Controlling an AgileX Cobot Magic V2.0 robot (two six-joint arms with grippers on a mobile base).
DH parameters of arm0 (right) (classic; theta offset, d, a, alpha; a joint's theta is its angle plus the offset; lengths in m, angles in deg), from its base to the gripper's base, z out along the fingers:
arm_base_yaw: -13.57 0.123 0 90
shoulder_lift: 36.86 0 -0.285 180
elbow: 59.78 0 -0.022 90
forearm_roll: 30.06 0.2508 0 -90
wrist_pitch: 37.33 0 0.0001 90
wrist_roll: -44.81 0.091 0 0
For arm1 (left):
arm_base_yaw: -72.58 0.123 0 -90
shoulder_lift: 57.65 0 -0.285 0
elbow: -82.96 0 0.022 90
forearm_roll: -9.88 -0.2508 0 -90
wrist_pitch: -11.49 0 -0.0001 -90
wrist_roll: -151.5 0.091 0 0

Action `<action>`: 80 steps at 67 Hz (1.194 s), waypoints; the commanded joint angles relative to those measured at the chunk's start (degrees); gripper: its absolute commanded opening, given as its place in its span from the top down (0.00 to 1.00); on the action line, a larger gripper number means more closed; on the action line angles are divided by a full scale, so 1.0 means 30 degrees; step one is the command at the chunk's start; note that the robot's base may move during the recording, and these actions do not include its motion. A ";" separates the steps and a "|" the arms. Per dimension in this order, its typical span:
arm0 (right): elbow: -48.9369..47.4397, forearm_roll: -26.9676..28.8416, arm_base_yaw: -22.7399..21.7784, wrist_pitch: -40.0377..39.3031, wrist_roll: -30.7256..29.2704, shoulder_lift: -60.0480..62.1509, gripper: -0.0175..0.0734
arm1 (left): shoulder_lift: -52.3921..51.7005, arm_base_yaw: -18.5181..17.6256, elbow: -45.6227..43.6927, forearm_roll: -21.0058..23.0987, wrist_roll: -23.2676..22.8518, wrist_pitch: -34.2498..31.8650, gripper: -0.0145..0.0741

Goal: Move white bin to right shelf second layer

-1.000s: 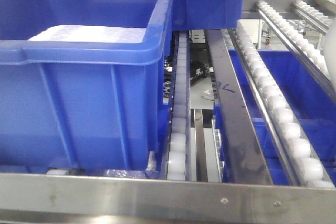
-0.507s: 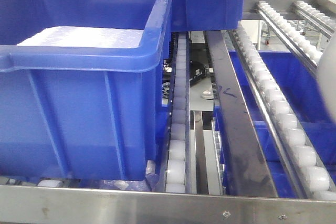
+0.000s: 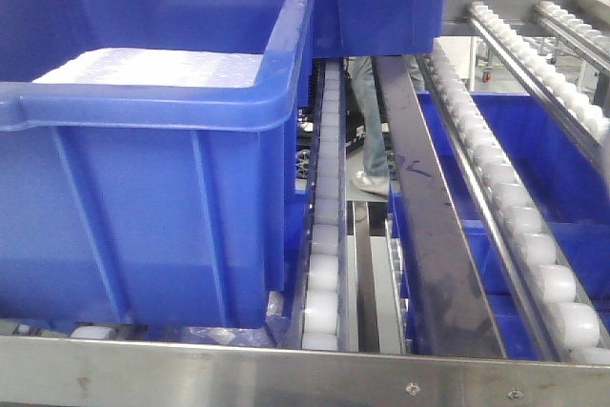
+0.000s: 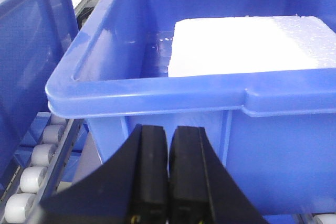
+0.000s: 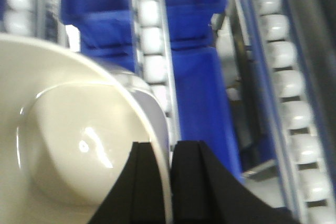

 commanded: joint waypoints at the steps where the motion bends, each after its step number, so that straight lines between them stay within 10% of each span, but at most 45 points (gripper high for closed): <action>1: -0.0562 -0.0097 -0.0192 -0.1401 -0.1499 -0.0334 0.75 | -0.0265 -0.0097 0.0702 0.0000 -0.0100 -0.1665 0.74; 65: -0.0525 0.3996 -0.0131 -0.1146 -0.4886 -0.4078 0.75 | -0.0265 -0.0097 0.0702 0.0000 -0.0100 -0.1665 0.74; 80: -0.0525 0.4081 -0.0131 -0.1405 -0.4886 -0.4617 0.56 | -0.0265 -0.0097 0.0702 0.0000 -0.0100 -0.1665 0.74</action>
